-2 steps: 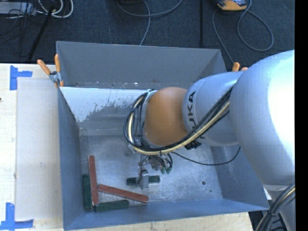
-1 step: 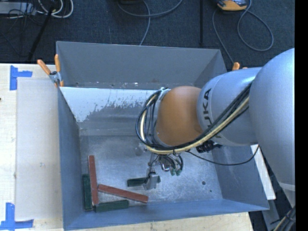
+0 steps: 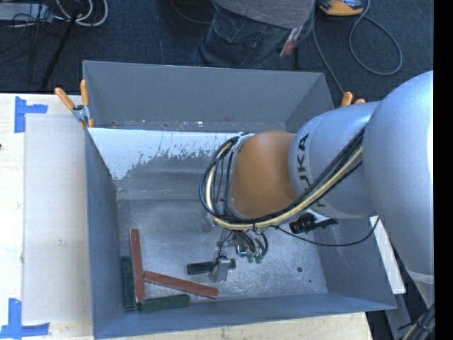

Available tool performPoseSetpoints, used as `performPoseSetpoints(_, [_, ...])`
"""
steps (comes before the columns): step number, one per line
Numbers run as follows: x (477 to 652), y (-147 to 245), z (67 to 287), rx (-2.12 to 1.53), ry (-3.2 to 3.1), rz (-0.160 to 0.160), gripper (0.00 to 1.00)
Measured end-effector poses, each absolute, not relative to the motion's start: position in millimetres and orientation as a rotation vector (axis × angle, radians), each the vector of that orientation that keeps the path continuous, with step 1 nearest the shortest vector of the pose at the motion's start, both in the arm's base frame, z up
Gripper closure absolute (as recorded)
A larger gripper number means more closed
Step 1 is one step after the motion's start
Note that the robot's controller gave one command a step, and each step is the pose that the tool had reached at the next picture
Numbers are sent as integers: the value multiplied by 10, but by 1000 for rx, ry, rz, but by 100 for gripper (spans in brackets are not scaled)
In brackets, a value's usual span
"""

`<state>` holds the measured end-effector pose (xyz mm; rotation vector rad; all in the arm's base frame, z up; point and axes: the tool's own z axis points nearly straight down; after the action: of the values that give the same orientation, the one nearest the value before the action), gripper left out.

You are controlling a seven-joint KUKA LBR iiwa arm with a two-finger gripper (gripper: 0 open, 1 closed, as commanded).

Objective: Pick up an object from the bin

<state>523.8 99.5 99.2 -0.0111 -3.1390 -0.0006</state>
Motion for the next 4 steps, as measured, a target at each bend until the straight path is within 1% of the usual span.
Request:
performPoseSetpoints(1, [5139, 957, 681, -68, -3136, 0, 0])
performPoseSetpoints(2, [5142, 961, 685, -68, -3139, -1, 0])
performPoseSetpoints(3, [5144, 958, 685, -69, -3141, -1, 100])
performPoseSetpoints(4, [5162, 958, 1342, -67, -3146, -3, 100])
